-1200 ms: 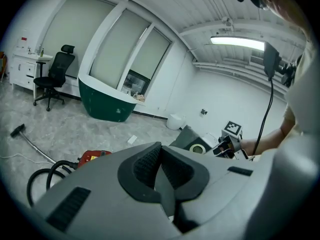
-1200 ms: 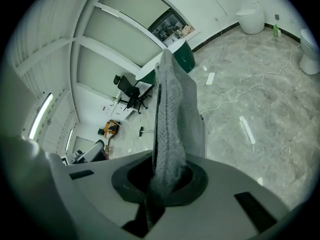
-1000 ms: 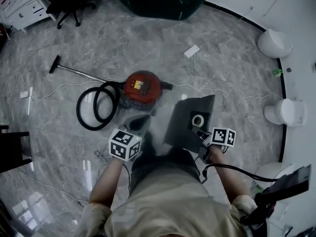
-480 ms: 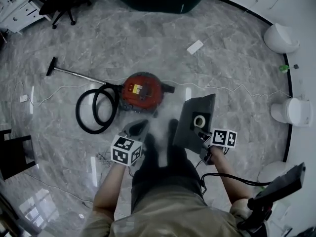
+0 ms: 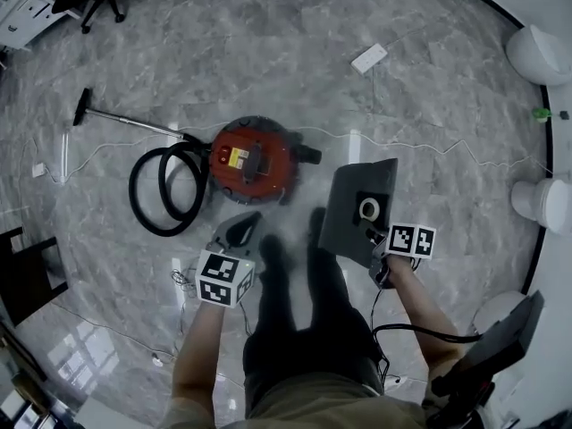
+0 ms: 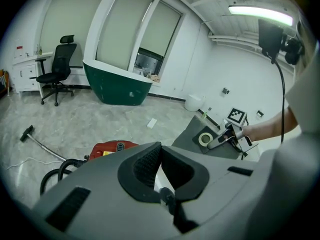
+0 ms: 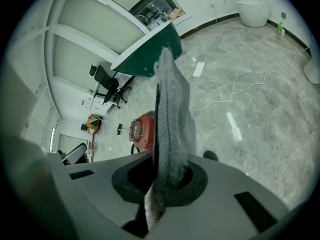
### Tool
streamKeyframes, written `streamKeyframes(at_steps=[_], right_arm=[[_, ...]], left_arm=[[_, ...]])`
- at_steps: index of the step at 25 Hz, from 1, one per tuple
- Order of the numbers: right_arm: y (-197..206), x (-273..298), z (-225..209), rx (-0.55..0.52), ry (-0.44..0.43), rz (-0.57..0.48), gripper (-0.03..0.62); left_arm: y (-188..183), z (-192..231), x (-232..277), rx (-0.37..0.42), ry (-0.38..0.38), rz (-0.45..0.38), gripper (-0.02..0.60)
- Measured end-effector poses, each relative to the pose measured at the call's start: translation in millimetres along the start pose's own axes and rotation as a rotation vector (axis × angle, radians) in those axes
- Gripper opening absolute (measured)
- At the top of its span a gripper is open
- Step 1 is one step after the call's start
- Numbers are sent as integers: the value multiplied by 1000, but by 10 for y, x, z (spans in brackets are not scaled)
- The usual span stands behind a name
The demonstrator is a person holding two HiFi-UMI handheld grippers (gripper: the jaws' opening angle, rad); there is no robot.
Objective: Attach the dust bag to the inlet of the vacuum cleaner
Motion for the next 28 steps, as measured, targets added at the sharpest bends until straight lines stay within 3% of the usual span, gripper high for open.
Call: streamKeyframes(at_steps=[8,14,21,28], right_arm=[[-239,880,-631,-48,51,46,40],[-379,1410,-905,-23,21,79,38],[-609,1816,-1039,-20,62,66,39],[-779,2267,-984,-108,130,97,40]], left_arm=[[205,546,683,11,-120,-9,-6],[332,955,1003,-18,-220,-10,-6],[515,1142,1244,-32,-249,22,-6],[643,1283,1365,-67,-254,45,-6]])
Point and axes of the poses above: the fingertips, and each gripper's own axes: x forward along the fingers, z to its left, y out of its underside, the point moved 3 cm from there along -x, backward along the fingers
